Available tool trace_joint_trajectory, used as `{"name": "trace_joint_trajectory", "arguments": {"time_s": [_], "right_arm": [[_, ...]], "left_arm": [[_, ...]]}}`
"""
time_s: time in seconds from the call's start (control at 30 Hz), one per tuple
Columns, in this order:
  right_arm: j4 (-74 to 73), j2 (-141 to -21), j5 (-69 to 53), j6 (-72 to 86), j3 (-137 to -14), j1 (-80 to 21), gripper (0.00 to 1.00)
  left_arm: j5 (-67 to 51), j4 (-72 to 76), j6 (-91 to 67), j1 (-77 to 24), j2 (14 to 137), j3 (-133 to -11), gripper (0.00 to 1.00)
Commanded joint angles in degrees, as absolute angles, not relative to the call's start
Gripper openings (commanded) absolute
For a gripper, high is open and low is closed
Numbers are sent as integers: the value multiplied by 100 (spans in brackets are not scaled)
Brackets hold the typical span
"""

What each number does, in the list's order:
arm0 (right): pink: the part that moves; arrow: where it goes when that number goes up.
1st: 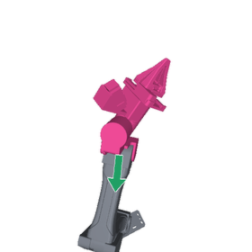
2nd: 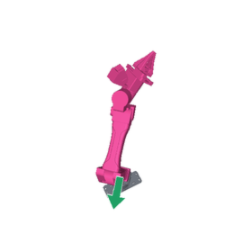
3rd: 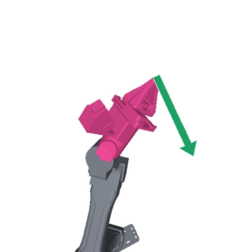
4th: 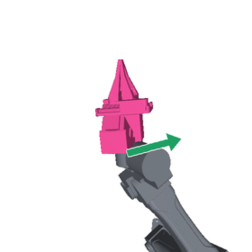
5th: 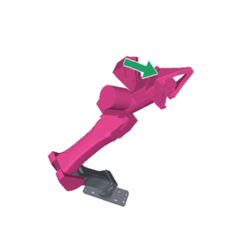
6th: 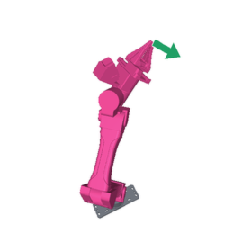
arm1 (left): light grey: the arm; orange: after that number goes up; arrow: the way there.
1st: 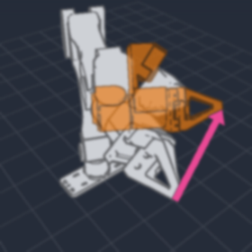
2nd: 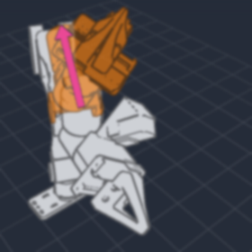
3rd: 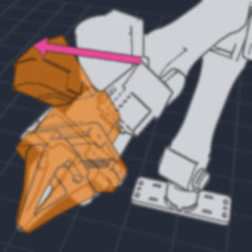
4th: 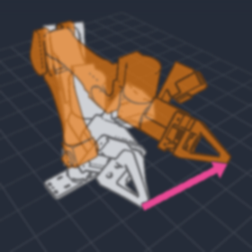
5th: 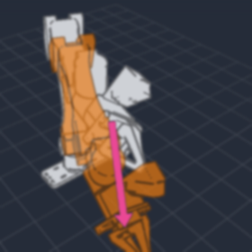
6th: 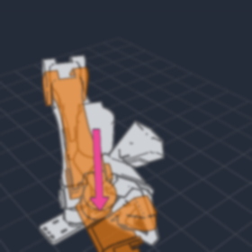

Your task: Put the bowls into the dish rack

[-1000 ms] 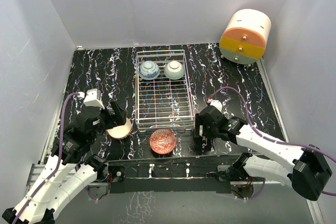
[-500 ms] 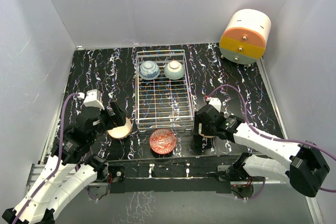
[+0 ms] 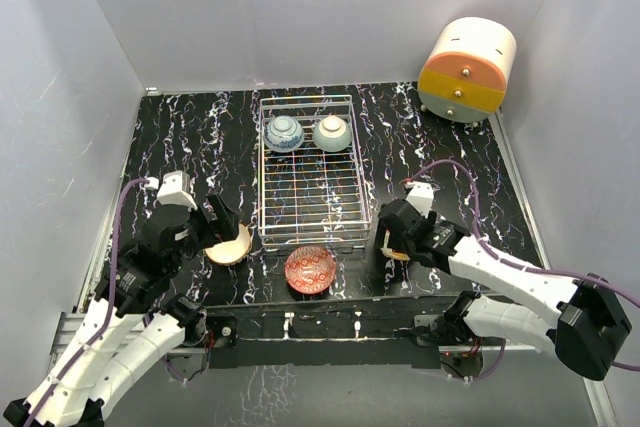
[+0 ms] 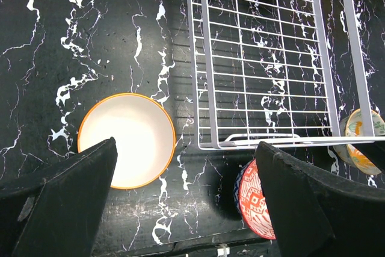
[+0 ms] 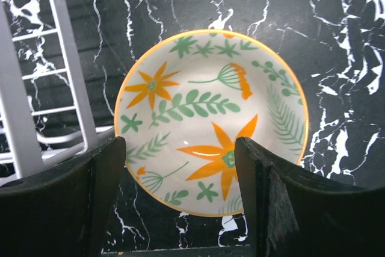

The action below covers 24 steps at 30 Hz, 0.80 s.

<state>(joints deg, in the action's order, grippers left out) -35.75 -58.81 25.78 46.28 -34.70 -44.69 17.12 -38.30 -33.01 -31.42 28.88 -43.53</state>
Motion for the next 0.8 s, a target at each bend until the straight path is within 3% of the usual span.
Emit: {"name": "trace_joint_trajectory", "arguments": {"time_s": [0.0, 0.77], "right_arm": [[-3344, -5981, 3210, 4799, -3582, -4470, 75], [-2951, -5655, 1770, 3771, -3476, -4452, 75]], "left_arm": [[1734, -3950, -3297, -3154, 2843, -4589, 97], [1723, -3955, -3308, -3155, 2899, -4605, 97]]}}
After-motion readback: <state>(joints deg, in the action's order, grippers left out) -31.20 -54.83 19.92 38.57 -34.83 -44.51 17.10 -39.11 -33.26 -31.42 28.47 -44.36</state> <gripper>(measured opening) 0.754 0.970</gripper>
